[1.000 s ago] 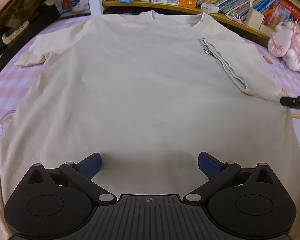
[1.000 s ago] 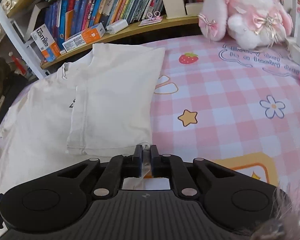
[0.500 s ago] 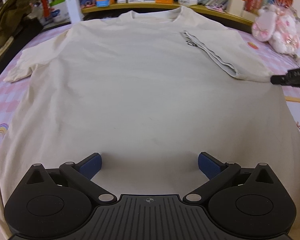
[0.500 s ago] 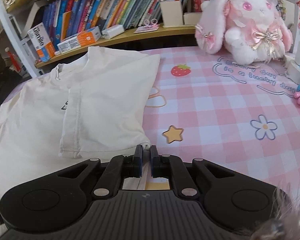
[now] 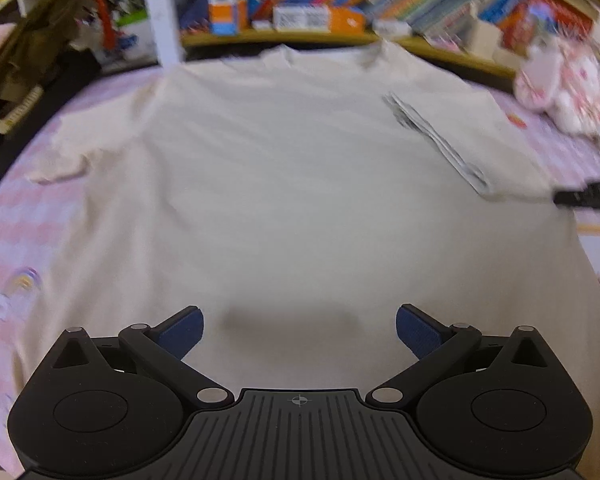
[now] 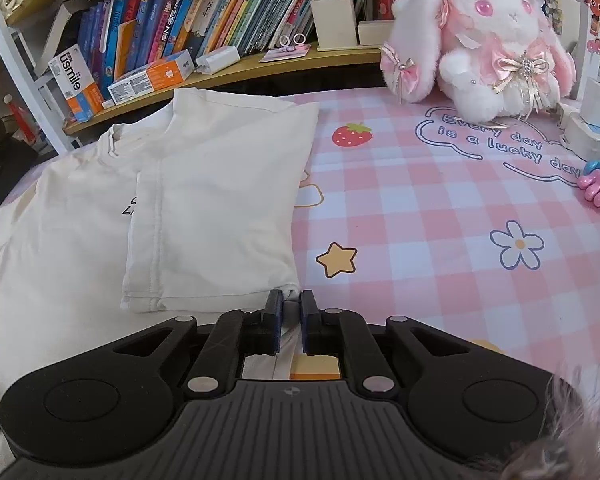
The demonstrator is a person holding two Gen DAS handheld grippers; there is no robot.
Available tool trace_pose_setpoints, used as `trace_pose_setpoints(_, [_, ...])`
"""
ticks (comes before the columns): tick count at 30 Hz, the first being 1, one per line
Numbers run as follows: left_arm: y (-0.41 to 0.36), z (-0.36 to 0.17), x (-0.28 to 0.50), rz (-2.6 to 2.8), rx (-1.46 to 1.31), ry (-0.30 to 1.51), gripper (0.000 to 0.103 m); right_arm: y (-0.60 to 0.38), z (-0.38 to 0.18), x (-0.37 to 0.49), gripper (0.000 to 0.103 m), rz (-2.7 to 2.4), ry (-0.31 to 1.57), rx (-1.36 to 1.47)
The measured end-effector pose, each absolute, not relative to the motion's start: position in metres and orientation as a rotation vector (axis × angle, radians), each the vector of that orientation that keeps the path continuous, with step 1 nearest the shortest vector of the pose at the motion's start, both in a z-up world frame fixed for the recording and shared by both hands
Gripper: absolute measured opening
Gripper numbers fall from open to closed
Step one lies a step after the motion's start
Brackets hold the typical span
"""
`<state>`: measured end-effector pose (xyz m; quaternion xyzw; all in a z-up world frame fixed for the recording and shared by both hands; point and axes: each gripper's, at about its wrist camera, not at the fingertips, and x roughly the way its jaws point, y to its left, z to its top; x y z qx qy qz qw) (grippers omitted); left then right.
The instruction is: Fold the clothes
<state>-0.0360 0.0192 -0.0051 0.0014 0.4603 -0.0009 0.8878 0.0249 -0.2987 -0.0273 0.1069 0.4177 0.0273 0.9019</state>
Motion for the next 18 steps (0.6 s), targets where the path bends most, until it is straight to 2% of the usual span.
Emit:
trace_pose_setpoints(3, [0.045, -0.001, -0.026, 0.043, -0.024, 0.922, 0.103, -0.299, -0.025, 0.021, 0.021, 0.027, 0.863, 0.237])
trace_pose_setpoints(7, [0.078, 0.003, -0.014, 0.064, -0.059, 0.891, 0.103, -0.298, -0.019, 0.010, 0.023, -0.010, 0.862, 0.260])
trace_pose_setpoints(9, [0.094, 0.003, -0.007, 0.061, -0.070, 0.879, 0.103, -0.295, -0.016, 0.000, 0.026, -0.031, 0.864, 0.268])
trace_pose_setpoints(11, [0.110, 0.002, -0.001, 0.049, -0.072, 0.873, 0.103, -0.288, -0.014, -0.011, 0.034, -0.060, 0.874, 0.265])
trace_pose_setpoints(13, [0.127, 0.001, 0.004, 0.041, -0.073, 0.869, 0.103, -0.280, -0.014, -0.024, 0.036, -0.106, 0.889, 0.250])
trace_pose_setpoints(16, [0.154, -0.002, 0.011, 0.036, -0.099, 0.866, 0.103, -0.267, -0.018, -0.039, 0.036, -0.169, 0.915, 0.227])
trace_pose_setpoints(17, [0.162, -0.004, 0.013, 0.031, -0.112, 0.867, 0.103, -0.262, -0.020, -0.044, 0.031, -0.189, 0.923, 0.217])
trace_pose_setpoints(18, [0.170, -0.005, 0.015, 0.026, -0.126, 0.867, 0.103, -0.257, -0.021, -0.049, 0.016, -0.203, 0.923, 0.198])
